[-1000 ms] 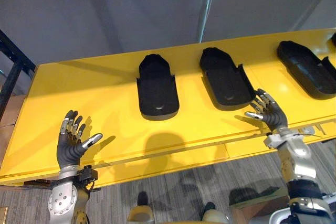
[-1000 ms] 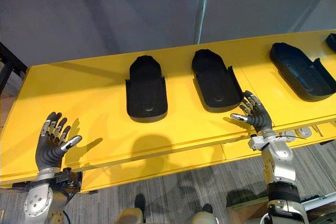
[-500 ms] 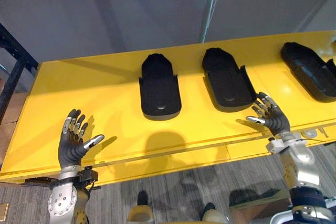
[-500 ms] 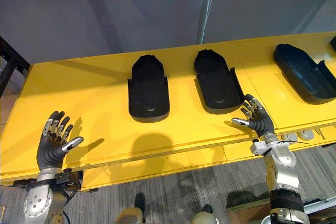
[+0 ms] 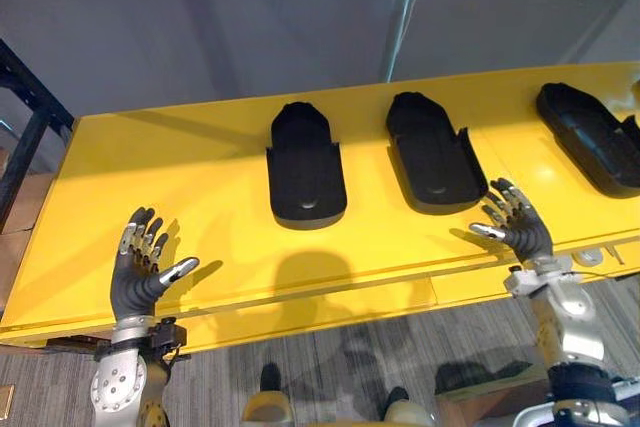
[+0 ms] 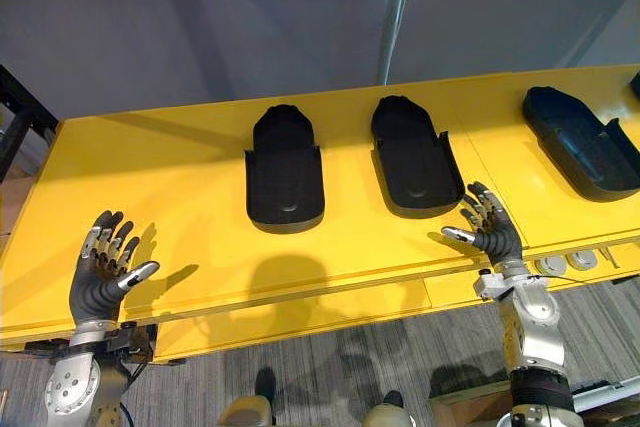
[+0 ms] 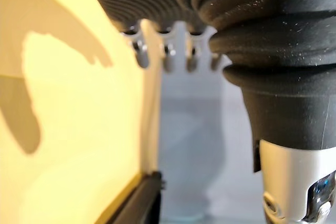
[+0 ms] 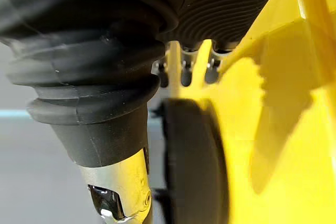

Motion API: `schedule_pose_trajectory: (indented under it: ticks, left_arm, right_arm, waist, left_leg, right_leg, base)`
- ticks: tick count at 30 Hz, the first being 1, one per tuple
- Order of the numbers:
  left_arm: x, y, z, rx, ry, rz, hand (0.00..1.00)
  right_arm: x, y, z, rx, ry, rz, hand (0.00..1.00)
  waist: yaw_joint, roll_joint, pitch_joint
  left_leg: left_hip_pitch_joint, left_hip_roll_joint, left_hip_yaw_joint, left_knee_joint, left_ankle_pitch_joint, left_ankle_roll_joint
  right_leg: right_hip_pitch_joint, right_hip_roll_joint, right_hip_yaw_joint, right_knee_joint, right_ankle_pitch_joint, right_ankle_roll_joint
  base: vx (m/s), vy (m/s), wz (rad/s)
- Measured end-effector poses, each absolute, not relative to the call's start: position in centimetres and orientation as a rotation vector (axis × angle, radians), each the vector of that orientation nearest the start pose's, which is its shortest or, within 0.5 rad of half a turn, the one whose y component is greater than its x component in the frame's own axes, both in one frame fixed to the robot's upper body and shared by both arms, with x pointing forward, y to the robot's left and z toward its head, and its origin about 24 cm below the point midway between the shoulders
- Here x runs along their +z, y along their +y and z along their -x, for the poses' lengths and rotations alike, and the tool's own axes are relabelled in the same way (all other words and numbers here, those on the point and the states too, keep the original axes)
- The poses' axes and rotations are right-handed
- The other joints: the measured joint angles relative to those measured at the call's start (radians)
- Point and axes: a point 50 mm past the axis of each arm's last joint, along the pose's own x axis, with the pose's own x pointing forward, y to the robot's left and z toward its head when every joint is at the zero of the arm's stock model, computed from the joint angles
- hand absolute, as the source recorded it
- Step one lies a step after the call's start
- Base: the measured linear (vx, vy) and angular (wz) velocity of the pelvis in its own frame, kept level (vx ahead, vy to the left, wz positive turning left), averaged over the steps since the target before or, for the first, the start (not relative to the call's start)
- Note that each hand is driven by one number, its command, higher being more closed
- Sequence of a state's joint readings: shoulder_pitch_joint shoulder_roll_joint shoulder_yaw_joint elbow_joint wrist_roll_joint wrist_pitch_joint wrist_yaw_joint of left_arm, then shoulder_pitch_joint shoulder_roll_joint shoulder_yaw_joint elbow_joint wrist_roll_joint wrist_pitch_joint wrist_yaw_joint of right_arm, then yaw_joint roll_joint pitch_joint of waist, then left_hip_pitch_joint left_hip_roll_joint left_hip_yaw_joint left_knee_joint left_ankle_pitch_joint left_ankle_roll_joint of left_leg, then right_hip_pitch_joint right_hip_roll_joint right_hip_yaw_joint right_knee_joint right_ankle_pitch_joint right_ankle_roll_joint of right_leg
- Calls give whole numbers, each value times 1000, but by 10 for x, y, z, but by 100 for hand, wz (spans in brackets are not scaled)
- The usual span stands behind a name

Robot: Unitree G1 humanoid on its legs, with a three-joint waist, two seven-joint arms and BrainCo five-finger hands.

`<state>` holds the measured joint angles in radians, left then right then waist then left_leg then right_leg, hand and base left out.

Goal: Walk over and take plastic housings, then place them on the shelf

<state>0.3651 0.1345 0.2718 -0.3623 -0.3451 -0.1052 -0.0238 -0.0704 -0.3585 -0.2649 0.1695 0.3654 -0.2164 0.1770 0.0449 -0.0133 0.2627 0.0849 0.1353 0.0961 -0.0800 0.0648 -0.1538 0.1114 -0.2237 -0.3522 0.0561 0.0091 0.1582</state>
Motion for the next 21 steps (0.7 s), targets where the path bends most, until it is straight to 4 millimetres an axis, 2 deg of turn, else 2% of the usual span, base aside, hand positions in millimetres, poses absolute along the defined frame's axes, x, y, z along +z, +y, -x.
schedule_pose_trajectory:
  ticks: [3,9,12,15,18,21]
  left_arm:
    - [72,242,-166,292,-172,113,0]
    - [72,242,-163,296,-167,114,0]
    - [77,240,-158,313,-205,123,0]
    - [90,237,-154,346,-303,141,0]
    - [118,235,-149,427,-508,98,0]
    - [145,231,-146,442,-707,84,0]
  right_arm:
    - [90,-267,-243,-132,-296,24,0]
    - [84,-256,-218,-146,-288,54,0]
    - [92,-254,-209,-204,-335,38,0]
    - [101,-250,-197,-277,-416,14,0]
    - [108,-251,-185,-356,-457,41,0]
    - [106,-262,-172,-478,-461,37,0]
  waist:
    - [-4,-14,-8]
    - [-9,-43,-27]
    - [-12,-47,-39]
    - [-34,-41,-64]
    - [-61,-30,-76]
    - [-79,-19,-100]
  left_leg:
    - [1,2,12,0,0,0]
    - [3,8,36,0,-7,-1]
    - [3,17,75,0,-15,-4]
    - [10,26,109,0,-19,-9]
    - [36,30,143,0,-30,-13]
    - [45,31,182,0,-43,-15]
  right_leg:
    - [-5,2,9,-3,2,1]
    - [-9,11,29,-24,11,-1]
    - [-27,22,65,-43,20,-8]
    - [-43,33,95,-54,38,-8]
    - [-43,39,131,-56,39,-8]
    - [-47,42,166,-73,48,-5]
  base:
    - [0,0,-8]
    - [-12,-3,-12]
    - [-10,-4,-34]
    - [39,-4,-32]
    - [20,4,-35]
    - [2,18,-33]
